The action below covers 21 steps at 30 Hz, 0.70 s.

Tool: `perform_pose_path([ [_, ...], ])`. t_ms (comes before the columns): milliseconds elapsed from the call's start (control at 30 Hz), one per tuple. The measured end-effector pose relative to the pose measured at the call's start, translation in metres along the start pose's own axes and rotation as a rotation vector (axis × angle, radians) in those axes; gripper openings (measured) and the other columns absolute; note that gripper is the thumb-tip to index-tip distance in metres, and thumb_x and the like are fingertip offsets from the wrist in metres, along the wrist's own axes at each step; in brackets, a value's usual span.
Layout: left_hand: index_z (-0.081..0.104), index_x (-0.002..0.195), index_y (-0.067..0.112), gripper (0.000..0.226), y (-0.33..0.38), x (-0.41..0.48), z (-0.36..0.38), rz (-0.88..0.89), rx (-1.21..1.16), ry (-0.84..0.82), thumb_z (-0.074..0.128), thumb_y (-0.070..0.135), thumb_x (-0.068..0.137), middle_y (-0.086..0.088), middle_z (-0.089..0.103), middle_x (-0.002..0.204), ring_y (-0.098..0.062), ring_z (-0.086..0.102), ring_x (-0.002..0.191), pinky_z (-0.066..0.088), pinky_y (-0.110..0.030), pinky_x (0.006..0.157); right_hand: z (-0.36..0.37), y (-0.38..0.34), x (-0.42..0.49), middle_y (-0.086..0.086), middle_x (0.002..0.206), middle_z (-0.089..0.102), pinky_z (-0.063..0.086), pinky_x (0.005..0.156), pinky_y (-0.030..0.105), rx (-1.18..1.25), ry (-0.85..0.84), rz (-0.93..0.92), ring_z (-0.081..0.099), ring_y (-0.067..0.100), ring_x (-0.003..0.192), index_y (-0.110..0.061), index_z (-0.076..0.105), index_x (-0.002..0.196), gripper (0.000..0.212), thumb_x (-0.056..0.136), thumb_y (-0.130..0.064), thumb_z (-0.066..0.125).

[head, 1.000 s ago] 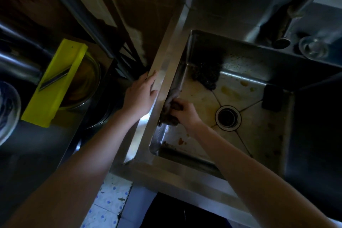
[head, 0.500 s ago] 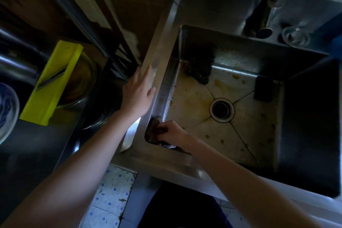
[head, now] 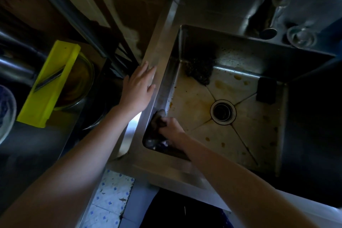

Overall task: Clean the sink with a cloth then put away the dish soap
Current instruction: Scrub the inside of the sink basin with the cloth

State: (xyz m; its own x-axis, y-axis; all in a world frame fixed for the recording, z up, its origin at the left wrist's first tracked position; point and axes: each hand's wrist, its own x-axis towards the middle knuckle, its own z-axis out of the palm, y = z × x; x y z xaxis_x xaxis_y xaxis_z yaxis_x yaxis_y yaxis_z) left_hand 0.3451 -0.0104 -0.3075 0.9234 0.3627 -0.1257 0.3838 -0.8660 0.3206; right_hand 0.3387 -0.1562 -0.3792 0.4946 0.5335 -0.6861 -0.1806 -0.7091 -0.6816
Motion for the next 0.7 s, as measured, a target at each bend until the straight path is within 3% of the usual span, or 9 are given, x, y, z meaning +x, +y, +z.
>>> perform_pose_path([
  [67,0.031,0.145,0.023,0.055,-0.001,0.005,-0.002,0.001,-0.005,0.006,0.051,0.023,0.094,-0.006,0.019,0.156,-0.024,0.020,0.142,0.026,-0.054,0.108,-0.012,-0.007,0.011,0.014,0.083,0.057,0.047,0.066,0.031,0.100,0.016,0.011,0.055,0.022,0.079,0.010,0.062,0.103,0.027,0.081,0.013,0.047],
  [133,0.031,0.145,0.023,0.055,-0.002,0.009,-0.002,0.004,-0.006,0.005,0.051,0.023,0.094,-0.006,0.019,0.156,-0.023,0.019,0.142,0.026,-0.053,0.108,-0.027,-0.018,0.024,0.014,0.085,0.058,0.047,0.056,0.023,0.176,0.061,-0.002,0.057,0.022,0.076,0.008,0.062,0.105,0.030,0.082,0.016,0.046],
  [200,0.031,0.145,0.023,0.055,-0.003,0.013,-0.001,0.011,-0.008,0.003,0.051,0.023,0.094,-0.005,0.020,0.156,-0.022,0.019,0.142,0.027,-0.053,0.108,-0.043,-0.030,0.036,0.018,0.078,0.058,0.045,0.041,0.025,0.302,0.115,-0.003,0.056,0.025,0.059,0.002,0.063,0.094,0.032,0.079,0.020,0.041],
  [267,0.032,0.145,0.023,0.054,-0.003,0.015,0.001,0.014,-0.020,0.003,0.051,0.023,0.094,-0.005,0.020,0.156,-0.022,0.018,0.142,0.026,-0.054,0.108,-0.057,-0.036,0.048,0.022,0.071,0.057,0.043,0.036,0.027,0.428,0.169,-0.006,0.053,0.026,0.046,-0.006,0.059,0.081,0.036,0.077,0.023,0.038],
  [400,0.030,0.145,0.023,0.055,-0.005,0.018,0.003,0.023,-0.035,-0.009,0.051,0.024,0.094,-0.004,0.018,0.156,-0.023,0.016,0.143,0.024,-0.055,0.110,-0.069,-0.044,0.067,0.019,0.096,0.060,0.048,0.070,0.041,0.486,0.210,-0.048,0.059,0.029,0.080,-0.003,0.057,0.117,0.048,0.079,0.022,0.041],
  [433,0.031,0.145,0.023,0.055,-0.005,0.019,0.003,0.021,-0.040,-0.009,0.051,0.024,0.094,-0.003,0.018,0.156,-0.023,0.016,0.143,0.023,-0.055,0.110,-0.068,-0.044,0.068,0.021,0.099,0.059,0.048,0.071,0.041,0.492,0.200,-0.041,0.058,0.030,0.082,-0.002,0.055,0.121,0.051,0.079,0.022,0.040],
  [533,0.032,0.144,0.022,0.055,-0.004,0.017,0.004,0.027,-0.034,-0.004,0.052,0.023,0.093,-0.004,0.018,0.156,-0.024,0.015,0.143,0.023,-0.054,0.111,-0.059,-0.037,0.060,0.023,0.083,0.058,0.049,0.052,0.036,0.545,0.154,-0.003,0.058,0.030,0.063,-0.002,0.059,0.106,0.042,0.078,0.022,0.039],
  [567,0.033,0.144,0.021,0.055,-0.003,0.017,0.004,0.031,-0.025,-0.004,0.053,0.023,0.093,-0.005,0.018,0.156,-0.026,0.016,0.143,0.023,-0.053,0.111,-0.056,-0.032,0.057,0.020,0.081,0.059,0.050,0.052,0.035,0.532,0.142,0.014,0.059,0.029,0.062,-0.003,0.060,0.103,0.039,0.079,0.021,0.041],
  [700,0.033,0.144,0.018,0.055,-0.002,0.016,0.005,0.043,0.027,-0.009,0.053,0.023,0.092,-0.008,0.018,0.156,-0.030,0.017,0.142,0.025,-0.052,0.109,-0.037,-0.013,0.041,0.016,0.092,0.059,0.050,0.082,0.041,0.357,0.070,0.057,0.058,0.026,0.086,0.008,0.061,0.111,0.034,0.081,0.017,0.049],
])
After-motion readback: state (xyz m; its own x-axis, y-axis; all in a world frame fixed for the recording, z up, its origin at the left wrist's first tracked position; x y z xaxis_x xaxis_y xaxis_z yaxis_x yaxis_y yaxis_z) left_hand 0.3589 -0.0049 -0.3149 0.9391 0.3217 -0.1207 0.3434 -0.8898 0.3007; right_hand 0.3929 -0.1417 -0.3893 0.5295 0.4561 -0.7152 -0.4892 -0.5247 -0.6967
